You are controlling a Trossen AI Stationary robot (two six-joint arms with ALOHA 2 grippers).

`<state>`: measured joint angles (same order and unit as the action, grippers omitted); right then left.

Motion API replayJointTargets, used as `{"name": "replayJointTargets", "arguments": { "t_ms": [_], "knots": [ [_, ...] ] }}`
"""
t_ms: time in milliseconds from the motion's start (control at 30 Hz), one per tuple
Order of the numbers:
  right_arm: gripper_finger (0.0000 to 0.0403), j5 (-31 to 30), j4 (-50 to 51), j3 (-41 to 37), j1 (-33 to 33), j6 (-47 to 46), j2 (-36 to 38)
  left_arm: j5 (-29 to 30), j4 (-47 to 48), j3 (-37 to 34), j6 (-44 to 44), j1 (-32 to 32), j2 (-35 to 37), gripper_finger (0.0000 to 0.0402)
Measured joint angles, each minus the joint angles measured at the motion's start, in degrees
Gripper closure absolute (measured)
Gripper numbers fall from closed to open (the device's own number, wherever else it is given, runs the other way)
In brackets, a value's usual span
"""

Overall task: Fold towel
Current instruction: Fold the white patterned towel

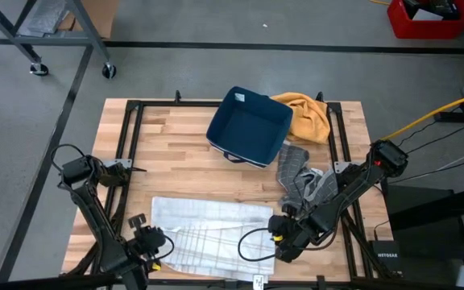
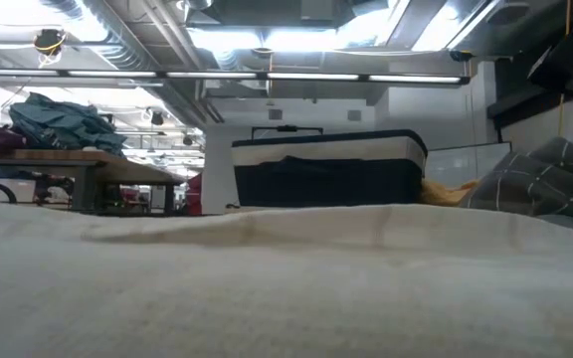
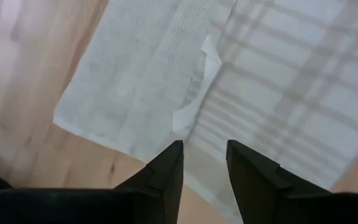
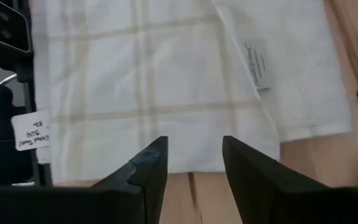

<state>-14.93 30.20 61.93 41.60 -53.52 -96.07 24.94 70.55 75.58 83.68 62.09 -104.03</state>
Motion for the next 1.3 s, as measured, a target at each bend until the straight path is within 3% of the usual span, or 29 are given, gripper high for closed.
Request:
{"name": "replayJointTargets", "arguments": {
  "t_ms": [633, 933, 1033, 1300],
  "knots": [
    [0.0247, -0.99, -0.36, 0.02, 0.0, 0.02, 0.0, 0.34, -11.63, -12.68, -10.47, 0.06, -0.04, 0.0286],
    [0.0247, -1.04, -0.36, 0.02, 0.0, 0.02, 0.0, 2.87, -10.41, -14.35, -7.38, -0.88, -0.04, 0.0287],
    [0.0247, -1.04, -0.36, 0.02, 0.0, 0.02, 0.0, 2.97, -10.05, -14.42, -5.76, -1.28, -0.04, 0.0304],
    [0.0247, -1.06, -0.36, 0.02, 0.0, 0.02, 0.0, 3.04, -9.28, -14.48, -3.75, -1.34, -0.04, 0.0395]
  ]
}}
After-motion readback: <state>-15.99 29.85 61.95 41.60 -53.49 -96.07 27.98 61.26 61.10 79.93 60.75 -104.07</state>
